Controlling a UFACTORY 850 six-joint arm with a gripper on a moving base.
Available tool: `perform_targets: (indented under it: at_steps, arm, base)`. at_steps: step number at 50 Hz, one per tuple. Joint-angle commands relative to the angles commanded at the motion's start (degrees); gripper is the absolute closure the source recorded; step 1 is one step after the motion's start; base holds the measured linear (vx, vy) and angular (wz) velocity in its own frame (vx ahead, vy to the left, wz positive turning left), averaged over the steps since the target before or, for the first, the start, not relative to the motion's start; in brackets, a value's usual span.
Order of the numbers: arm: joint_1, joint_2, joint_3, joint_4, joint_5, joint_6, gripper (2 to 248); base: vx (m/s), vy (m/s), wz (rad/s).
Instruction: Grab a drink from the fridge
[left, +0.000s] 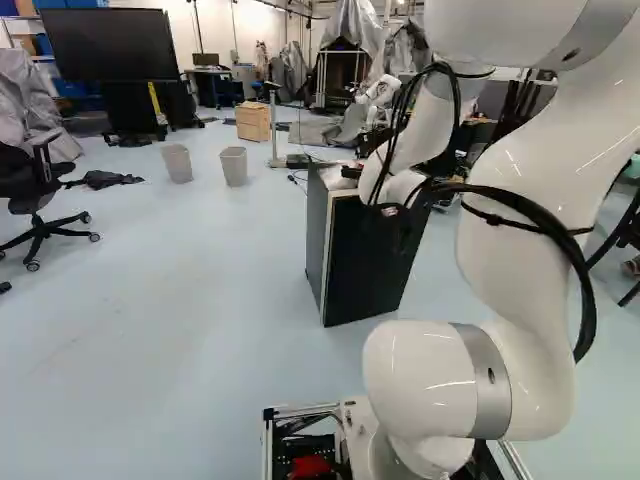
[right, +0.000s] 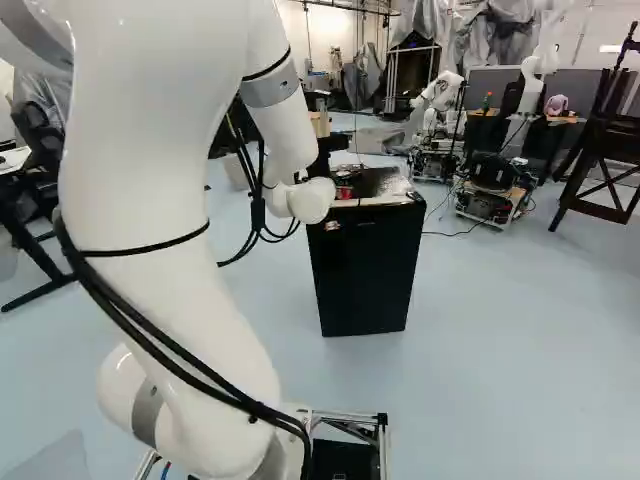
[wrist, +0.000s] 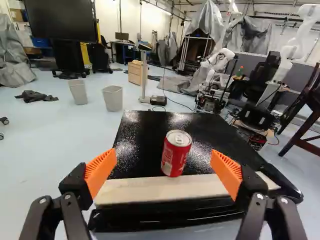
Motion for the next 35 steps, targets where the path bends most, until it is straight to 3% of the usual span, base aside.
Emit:
perform_targets:
  at_steps: [18, 35]
  arm:
    - [2.13, -3.64, -4.25, 4.10, 0.03, 0.00, 3]
    - [2.68, -6.44, -7.39, 9.17, 0.03, 0.00, 3]
  base:
    - [0.000, 0.000, 0.000]
    - [0.000, 0.000, 0.000]
